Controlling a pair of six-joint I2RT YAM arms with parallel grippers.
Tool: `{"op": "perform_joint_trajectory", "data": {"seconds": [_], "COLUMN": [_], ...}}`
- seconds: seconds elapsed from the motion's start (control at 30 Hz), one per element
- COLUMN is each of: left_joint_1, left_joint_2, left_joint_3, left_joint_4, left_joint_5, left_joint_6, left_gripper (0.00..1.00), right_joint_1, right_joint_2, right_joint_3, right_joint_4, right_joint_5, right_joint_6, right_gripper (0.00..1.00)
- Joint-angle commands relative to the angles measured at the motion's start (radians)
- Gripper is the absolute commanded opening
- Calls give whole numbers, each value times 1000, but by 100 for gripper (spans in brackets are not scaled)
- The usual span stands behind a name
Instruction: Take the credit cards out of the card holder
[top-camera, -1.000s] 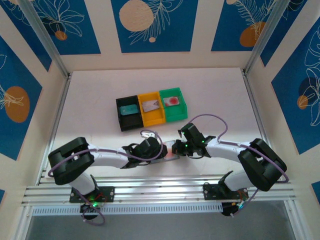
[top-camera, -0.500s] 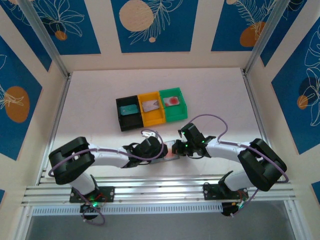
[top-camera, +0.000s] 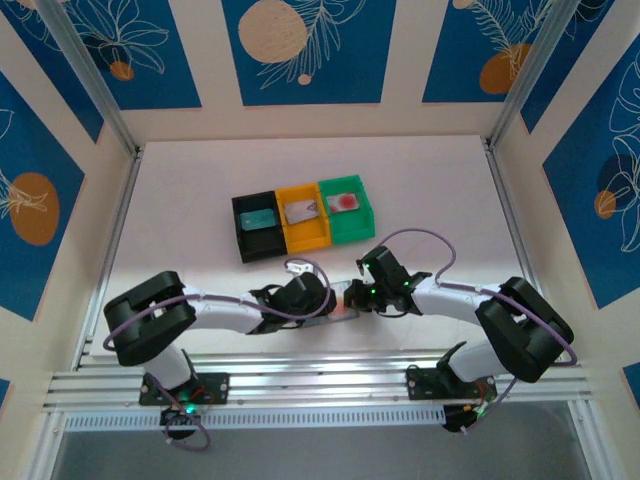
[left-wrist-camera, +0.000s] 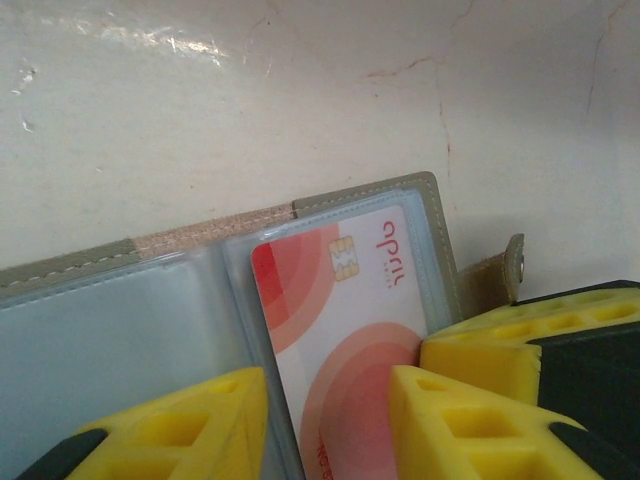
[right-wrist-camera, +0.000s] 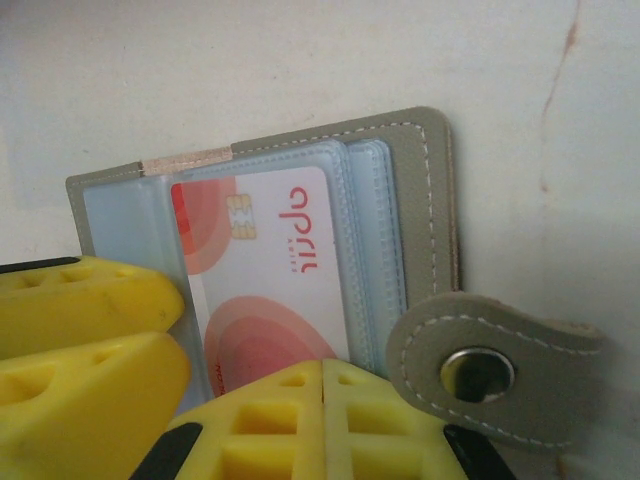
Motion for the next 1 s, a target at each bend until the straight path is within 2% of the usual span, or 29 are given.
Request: {"op": "perform_joint_trajectory", "data": {"seconds": [0.0,0.6,0.73,0.97], "left_joint_1": [-12,-11,-11,-11], "left_joint_2": [16,53,57,55], "left_joint_3": [23,29,26,22], "left_joint_4": [-18,-3,10,11], "left_joint_5": [-27,-34,-31,-33], "left_joint_6": [22,26,23,24], "left_gripper": [37,36,32,31], "right_joint_1": [-4,-4,-4,-4], "right_joint_2": [3,42,62,73], "right_joint_3": [-29,-42,-44,-46], "right_joint_4": [-36,8,20,28], "right_joint_5": [-5,-16,-24,-28], "right_joint_6": [-9,1,3,5], "right_gripper": [0,0,0,0]}}
